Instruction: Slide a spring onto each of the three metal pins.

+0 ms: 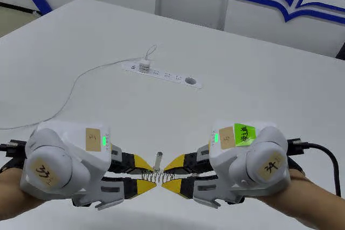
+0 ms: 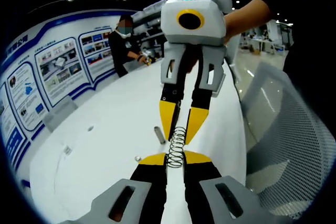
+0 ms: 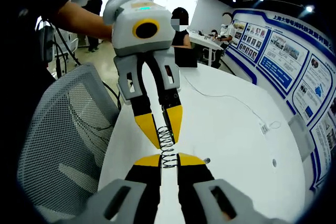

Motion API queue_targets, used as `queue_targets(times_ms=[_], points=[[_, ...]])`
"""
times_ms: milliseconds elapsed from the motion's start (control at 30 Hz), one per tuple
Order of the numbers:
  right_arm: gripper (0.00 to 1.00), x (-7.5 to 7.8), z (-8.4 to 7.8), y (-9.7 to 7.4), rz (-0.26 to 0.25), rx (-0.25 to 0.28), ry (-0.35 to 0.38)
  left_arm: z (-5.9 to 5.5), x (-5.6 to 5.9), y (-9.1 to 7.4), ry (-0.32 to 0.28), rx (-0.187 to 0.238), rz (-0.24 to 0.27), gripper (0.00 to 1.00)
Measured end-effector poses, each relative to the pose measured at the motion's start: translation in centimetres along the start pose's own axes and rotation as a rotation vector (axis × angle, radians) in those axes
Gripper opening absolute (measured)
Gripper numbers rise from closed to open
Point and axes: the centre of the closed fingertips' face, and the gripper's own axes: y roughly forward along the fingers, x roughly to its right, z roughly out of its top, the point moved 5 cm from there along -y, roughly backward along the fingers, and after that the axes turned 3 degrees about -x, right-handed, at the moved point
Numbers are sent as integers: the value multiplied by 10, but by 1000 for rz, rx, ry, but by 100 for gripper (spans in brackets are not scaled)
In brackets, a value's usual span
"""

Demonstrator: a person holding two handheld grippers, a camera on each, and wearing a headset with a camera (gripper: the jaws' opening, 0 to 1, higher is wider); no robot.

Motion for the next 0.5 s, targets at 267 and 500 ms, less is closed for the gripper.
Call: queue_targets(times_ms=[267,500], points=[[16,6,-3,0,-14,-2,32,3,-3,-3,-23,36,19,10],[11,4,-2,-3,-4,31,62,3,1,-5,-5,31,11,10]])
